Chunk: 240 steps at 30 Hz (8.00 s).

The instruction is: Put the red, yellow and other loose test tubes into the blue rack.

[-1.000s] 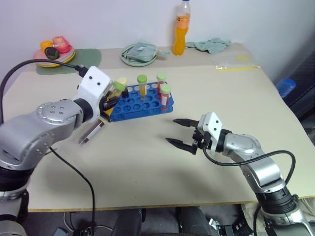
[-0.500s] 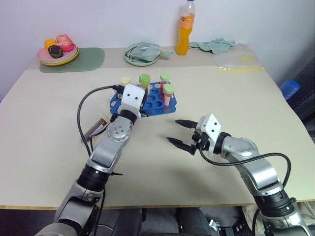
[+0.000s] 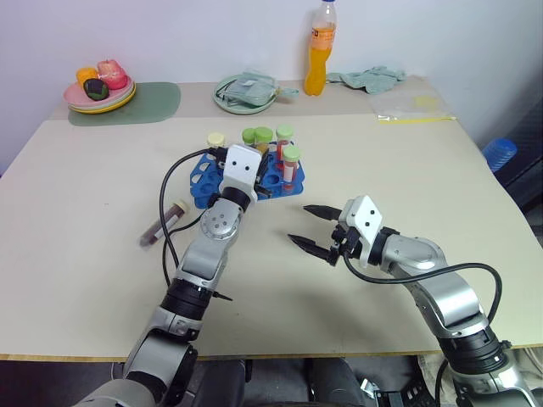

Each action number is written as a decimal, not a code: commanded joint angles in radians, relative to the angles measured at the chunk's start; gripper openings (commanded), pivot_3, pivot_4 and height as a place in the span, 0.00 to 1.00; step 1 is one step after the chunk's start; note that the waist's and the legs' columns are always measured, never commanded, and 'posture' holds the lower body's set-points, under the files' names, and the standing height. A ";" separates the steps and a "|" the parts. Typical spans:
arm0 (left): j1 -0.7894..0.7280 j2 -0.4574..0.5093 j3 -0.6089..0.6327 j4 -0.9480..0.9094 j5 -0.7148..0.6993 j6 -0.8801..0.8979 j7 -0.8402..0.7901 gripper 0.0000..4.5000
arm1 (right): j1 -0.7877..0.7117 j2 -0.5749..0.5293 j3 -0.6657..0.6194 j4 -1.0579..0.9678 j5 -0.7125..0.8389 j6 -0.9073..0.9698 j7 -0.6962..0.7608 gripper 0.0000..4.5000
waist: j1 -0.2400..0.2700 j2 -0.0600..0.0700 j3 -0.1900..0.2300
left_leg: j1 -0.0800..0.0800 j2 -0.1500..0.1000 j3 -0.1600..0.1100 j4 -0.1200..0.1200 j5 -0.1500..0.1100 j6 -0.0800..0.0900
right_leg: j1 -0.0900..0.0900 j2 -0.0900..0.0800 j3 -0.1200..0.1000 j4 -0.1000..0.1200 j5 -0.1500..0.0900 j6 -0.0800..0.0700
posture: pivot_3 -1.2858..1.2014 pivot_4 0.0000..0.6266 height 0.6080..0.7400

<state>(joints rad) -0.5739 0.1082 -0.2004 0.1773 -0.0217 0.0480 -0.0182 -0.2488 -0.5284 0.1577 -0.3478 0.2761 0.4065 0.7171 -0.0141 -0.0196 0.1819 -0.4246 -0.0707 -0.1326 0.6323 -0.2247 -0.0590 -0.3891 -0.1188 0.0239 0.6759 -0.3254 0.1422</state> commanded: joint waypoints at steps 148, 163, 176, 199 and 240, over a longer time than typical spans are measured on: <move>-0.321 0.828 -0.209 0.006 -0.286 1.252 -0.697 0.17 | 0.031 -0.047 0.020 -0.090 -0.025 0.007 0.131 0.80 | -0.008 0.000 0.000 | 0.002 0.001 -0.002 -0.001 -0.002 0.003 | -0.002 0.001 0.001 0.006 0.000 0.000 | 0.52 0.24 1.00; 0.080 0.467 0.383 -0.495 -0.200 0.512 -0.222 0.16 | 0.024 0.059 -0.008 -0.013 -0.071 -0.068 -0.025 0.80 | 0.000 -0.001 -0.001 | 0.000 0.001 -0.003 0.001 0.002 -0.003 | -0.002 -0.001 0.000 0.005 0.000 0.000 | 0.52 0.24 1.00; 0.253 0.081 0.149 -0.379 0.081 0.037 0.021 0.16 | 0.071 0.165 0.013 -0.051 -0.049 -0.050 -0.102 0.80 | 0.000 -0.001 -0.001 | 0.003 0.000 -0.001 0.000 -0.001 0.002 | -0.001 0.000 0.001 0.006 0.000 -0.001 | 0.52 0.24 1.00; 0.174 0.022 0.142 -0.188 0.165 0.061 0.051 0.16 | 0.078 0.158 0.013 -0.051 -0.050 -0.058 -0.109 0.80 | -0.003 -0.001 -0.001 | 0.003 0.000 -0.001 0.000 -0.001 0.002 | 0.000 0.000 0.001 0.006 0.000 0.000 | 0.52 0.24 1.00; 0.557 0.434 0.495 -0.531 -0.285 0.188 -0.436 1.00 | 0.178 -0.183 -0.425 -0.072 0.171 0.102 0.053 0.80 | 0.001 0.000 -0.001 | 0.004 0.001 -0.001 -0.001 -0.002 0.003 | 0.001 0.000 0.001 0.004 0.000 -0.001 | 0.52 0.24 1.00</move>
<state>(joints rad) -0.0315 0.5153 0.2384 -0.3289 -0.2642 0.2109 -0.3990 -0.0847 -0.6809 -0.1825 -0.4440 0.4323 0.5159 0.7489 -0.0132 -0.0198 0.1808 -0.4209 -0.0701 -0.1335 0.6313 -0.2268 -0.0554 -0.3877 -0.1184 0.0249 0.6801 -0.3257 0.1413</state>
